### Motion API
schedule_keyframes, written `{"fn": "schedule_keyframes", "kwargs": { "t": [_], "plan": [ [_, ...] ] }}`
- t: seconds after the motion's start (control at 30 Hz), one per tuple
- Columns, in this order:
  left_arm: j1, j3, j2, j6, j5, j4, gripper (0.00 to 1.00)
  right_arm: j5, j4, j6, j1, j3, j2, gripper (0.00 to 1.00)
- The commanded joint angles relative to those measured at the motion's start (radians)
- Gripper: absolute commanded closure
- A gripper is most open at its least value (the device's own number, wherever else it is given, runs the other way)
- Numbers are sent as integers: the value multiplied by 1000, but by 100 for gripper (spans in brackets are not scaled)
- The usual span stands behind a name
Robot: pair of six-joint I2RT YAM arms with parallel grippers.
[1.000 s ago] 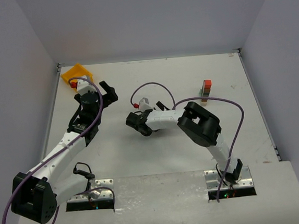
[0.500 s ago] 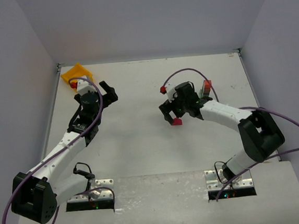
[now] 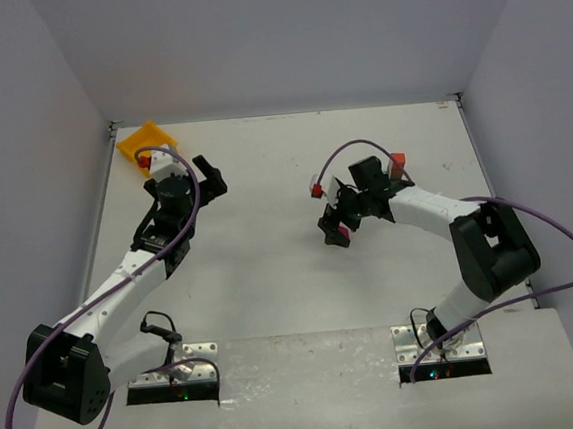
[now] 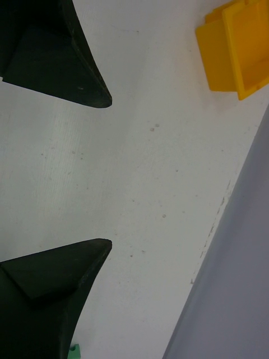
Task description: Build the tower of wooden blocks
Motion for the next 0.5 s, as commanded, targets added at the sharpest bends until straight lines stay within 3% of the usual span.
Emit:
{"fn": "schedule_keyframes", "kwargs": {
  "t": [0.0, 0.3, 0.47],
  "plan": [
    [10, 11, -6, 13, -11, 46, 0, -51, -45, -108, -4, 38, 13, 1],
    [11, 11, -5, 17, -6, 51, 0, -50, -73, -153, -27, 55, 65, 5],
    [10, 8, -4, 19, -4, 54, 0, -76, -69, -153, -44, 74, 98, 15]
  ]
}}
